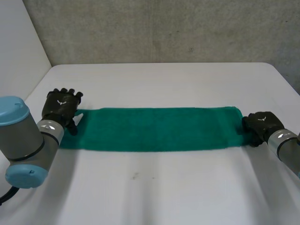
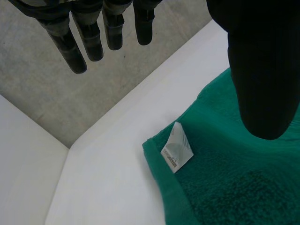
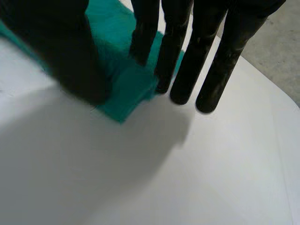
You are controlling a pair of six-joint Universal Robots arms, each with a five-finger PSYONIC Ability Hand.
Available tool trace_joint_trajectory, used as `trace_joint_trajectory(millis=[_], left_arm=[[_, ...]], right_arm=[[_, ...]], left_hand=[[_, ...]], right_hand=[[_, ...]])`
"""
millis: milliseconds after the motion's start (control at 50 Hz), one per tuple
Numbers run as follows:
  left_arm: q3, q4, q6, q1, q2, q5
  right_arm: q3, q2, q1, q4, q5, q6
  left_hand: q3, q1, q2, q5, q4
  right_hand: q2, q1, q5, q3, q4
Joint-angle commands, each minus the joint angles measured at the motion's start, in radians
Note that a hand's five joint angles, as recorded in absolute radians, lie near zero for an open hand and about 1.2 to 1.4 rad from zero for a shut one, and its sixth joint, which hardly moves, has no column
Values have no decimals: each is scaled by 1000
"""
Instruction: Fold the towel.
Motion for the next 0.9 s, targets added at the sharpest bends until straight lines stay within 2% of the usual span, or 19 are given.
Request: trace_joint_trajectory(millis=[20,180,260,360,460,500,540,660,720,780,900], left_arm=[[-12,-1,-24,-10,18,-1],[-27,-5,-24,-3,52,-1],[-45,-6,-24,1,75,-1],[-76,-9,-24,3,100,-1],[-94,-24,-25,0,129,-1],[-94,-32,-27,-3,136,-1],[-94,-41,-39,-8,152,1],[-91,-43,-73,-13,173,-1],[-91,-43,-82,-16,173,-1],[-87,-43,-87,-39,173,-1],[-81,-41,-87,-74,169,-1]], right_arm=[[-52,30,-49,-4,14,5],[-69,-30,-192,-20,24,-33],[-115,-41,-263,2,25,-124],[-170,-50,-263,55,24,-245],[-219,-61,-105,81,11,-228],[-265,-59,39,86,-2,-193],[-281,-61,108,80,-21,-179],[-354,-19,393,62,-148,-173],[-363,-1,426,60,-164,-175],[-419,108,582,51,-235,-176],[-480,255,690,60,-263,-188]], left_hand=[[-39,-17,-28,-47,-29],[-39,-17,-28,-47,-29],[-39,-17,-28,-47,-29],[-39,-17,-28,-47,-29],[-39,-17,-28,-47,-29],[-39,-17,-28,-47,-29],[-39,-17,-28,-47,-29],[-39,-17,-28,-47,-29],[-39,-17,-28,-47,-29],[-39,-17,-28,-47,-29],[-39,-17,-28,-47,-29]], right_hand=[[533,649,569,537,538],[533,649,569,537,538],[533,649,569,537,538],[533,649,569,537,538],[533,649,569,537,538],[533,649,569,537,538],[533,649,569,537,538],[533,649,569,537,538],[533,649,569,537,538],[533,649,569,537,538],[533,649,569,537,538]])
